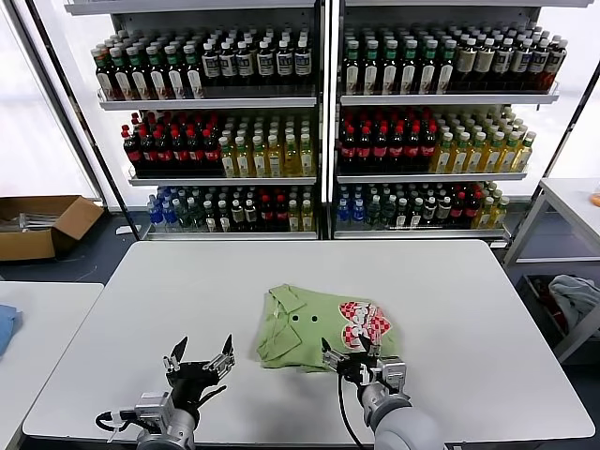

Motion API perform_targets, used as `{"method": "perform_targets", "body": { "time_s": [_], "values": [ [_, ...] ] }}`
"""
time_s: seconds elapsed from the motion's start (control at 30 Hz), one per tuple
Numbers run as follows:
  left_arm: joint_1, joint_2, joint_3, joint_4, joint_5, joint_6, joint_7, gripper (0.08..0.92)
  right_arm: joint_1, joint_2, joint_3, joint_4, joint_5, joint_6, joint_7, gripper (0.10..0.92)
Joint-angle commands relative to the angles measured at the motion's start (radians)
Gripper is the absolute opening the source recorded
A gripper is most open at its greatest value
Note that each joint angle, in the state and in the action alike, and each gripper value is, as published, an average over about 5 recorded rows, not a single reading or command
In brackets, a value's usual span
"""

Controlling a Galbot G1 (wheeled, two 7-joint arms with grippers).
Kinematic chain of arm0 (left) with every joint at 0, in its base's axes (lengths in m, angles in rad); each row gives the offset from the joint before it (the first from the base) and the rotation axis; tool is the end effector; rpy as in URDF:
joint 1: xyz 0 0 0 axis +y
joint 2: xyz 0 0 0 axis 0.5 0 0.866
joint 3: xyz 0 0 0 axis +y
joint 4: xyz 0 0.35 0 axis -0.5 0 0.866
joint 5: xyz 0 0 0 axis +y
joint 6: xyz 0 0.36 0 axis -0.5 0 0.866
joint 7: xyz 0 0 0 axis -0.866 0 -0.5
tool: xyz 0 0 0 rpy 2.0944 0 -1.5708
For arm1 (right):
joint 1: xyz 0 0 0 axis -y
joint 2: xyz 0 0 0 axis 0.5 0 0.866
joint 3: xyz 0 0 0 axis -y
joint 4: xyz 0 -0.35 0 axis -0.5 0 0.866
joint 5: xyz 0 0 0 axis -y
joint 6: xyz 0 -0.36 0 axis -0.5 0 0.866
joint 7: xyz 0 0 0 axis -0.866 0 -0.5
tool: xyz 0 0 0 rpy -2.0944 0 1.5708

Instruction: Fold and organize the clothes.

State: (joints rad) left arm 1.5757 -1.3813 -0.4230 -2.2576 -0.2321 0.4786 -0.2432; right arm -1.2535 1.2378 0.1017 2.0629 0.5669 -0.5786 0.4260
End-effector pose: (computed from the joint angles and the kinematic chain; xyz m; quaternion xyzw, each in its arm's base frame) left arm 0.1762 -0.0045 -0.2475 0.0037 -0.9839 0.0184 0.1777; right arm 0.2398 0.0640 -0.2673 0.1113 -0.9582 -0.0521 0.2583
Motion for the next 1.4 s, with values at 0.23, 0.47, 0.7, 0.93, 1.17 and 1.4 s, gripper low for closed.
{"method": "perform_targets", "body": {
  "time_s": [0.23,0.47,0.7,0.93,1.17,1.4],
  "values": [
    [0.001,-0.002,-0.002,0.005,0.001,0.000,0.001,0.823,-0.017,-0.002,-0.022,-0.072,-0.019,-0.001,0.028,0.823],
    [0.000,-0.004,0.000,0.013,0.001,0.001,0.002,0.823,-0.032,-0.009,0.024,0.069,-0.010,-0.001,0.021,0.823],
    [-0.001,-0.014,0.013,0.017,0.005,-0.006,0.004,0.823,-0.007,0.004,0.072,0.132,-0.132,0.001,-0.002,0.823],
    [0.004,-0.013,0.019,0.012,0.013,-0.009,0.005,0.823,0.119,0.110,0.035,-0.057,-0.203,0.001,0.015,0.823],
    [0.018,-0.009,0.009,-0.003,0.012,-0.011,0.006,0.823,0.175,0.163,0.003,-0.226,-0.239,-0.002,0.042,0.823],
    [0.011,-0.007,0.011,0.002,0.010,-0.007,0.007,0.823,0.170,0.155,0.008,-0.268,-0.223,-0.002,0.038,0.823]
  ]
}}
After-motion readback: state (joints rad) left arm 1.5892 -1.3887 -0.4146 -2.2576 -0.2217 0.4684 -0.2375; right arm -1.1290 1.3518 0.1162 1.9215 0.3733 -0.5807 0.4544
